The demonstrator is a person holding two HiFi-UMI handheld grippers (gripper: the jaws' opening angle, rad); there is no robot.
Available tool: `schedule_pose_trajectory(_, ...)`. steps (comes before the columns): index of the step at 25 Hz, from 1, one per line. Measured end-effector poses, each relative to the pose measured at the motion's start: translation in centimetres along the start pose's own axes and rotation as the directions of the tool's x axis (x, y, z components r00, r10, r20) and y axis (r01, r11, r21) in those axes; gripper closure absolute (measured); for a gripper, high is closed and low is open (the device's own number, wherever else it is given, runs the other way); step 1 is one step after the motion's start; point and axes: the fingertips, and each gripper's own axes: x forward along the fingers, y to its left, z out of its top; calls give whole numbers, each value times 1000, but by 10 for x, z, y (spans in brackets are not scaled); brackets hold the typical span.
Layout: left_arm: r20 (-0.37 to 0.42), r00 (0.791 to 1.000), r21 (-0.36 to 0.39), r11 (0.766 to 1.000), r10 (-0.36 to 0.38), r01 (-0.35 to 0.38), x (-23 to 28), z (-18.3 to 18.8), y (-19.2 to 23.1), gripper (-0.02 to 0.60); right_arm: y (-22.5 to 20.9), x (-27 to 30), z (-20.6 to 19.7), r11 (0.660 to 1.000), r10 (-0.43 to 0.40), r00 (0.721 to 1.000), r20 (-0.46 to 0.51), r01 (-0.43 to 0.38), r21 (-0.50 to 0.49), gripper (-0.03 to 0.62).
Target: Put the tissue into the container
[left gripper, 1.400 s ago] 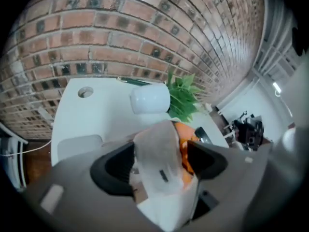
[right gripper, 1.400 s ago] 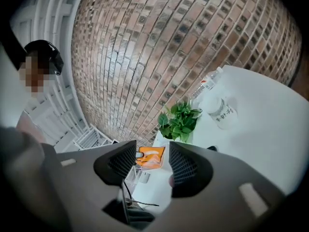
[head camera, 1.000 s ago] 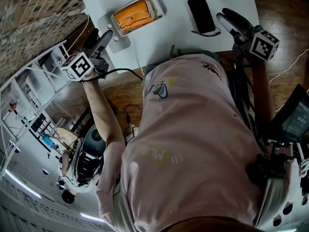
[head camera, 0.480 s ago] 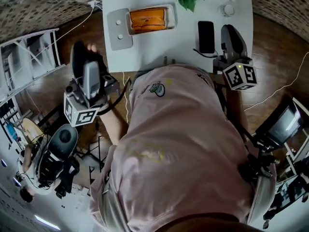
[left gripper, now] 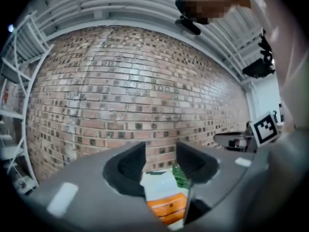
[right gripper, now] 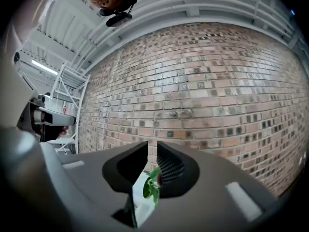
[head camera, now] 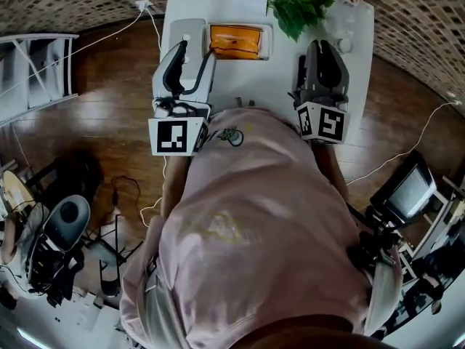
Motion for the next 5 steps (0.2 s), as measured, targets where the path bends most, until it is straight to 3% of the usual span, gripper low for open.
schedule_pose_trajectory(5, 15, 995, -5, 995, 98, -98, -9, 5, 44, 398, 34, -2, 0, 1000, 13, 1000, -4, -13, -19, 534)
